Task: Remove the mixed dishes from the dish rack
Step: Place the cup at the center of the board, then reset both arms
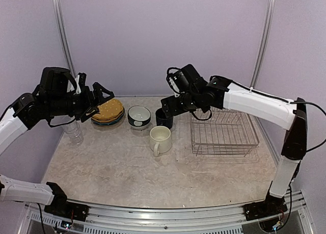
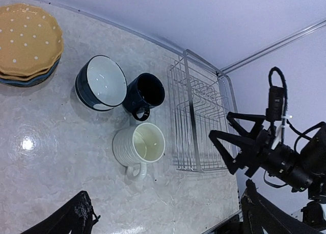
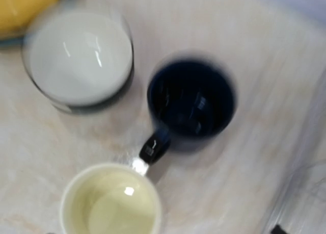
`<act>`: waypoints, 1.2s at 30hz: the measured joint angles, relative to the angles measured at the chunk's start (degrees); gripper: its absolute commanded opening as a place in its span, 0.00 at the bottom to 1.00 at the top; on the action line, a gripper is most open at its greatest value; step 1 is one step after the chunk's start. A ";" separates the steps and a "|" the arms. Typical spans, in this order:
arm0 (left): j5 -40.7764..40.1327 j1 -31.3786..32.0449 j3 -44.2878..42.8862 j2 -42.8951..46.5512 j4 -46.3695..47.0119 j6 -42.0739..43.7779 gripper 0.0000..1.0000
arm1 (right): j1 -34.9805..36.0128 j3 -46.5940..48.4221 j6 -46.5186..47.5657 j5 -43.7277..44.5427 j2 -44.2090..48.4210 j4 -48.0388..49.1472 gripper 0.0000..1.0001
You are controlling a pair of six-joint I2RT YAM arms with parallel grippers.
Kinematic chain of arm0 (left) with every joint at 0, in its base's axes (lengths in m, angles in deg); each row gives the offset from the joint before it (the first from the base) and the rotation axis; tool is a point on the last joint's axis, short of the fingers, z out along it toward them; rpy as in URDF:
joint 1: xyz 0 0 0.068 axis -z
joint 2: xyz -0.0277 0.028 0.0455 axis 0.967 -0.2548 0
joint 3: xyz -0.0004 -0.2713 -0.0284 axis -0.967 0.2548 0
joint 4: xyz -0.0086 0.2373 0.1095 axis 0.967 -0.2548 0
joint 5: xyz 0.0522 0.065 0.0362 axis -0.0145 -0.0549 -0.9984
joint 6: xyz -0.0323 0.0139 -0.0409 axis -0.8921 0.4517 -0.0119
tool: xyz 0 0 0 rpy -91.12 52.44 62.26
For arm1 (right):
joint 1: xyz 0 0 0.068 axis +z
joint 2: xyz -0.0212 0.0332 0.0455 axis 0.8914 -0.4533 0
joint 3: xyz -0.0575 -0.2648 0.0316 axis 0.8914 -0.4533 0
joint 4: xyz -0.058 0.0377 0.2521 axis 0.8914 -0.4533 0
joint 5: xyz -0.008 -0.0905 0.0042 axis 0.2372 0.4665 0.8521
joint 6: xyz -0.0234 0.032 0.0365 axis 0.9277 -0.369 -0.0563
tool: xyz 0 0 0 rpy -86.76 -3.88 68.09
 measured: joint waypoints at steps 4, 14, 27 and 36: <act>-2.19 -0.02 -1.20 3.08 -0.72 3.15 0.98 | 0.00 -4.87 3.67 2.49 11.45 4.17 1.00; -8.46 -0.20 -3.52 12.83 -0.44 11.32 0.99 | 0.00 -21.84 12.98 8.44 35.69 14.71 1.00; -15.76 -0.22 -3.58 22.36 3.10 19.89 0.99 | 0.00 -36.54 21.14 10.99 65.02 29.81 1.00; -19.12 -0.22 -3.65 26.27 5.03 24.52 0.99 | 0.00 -37.27 21.46 14.21 66.82 30.67 1.00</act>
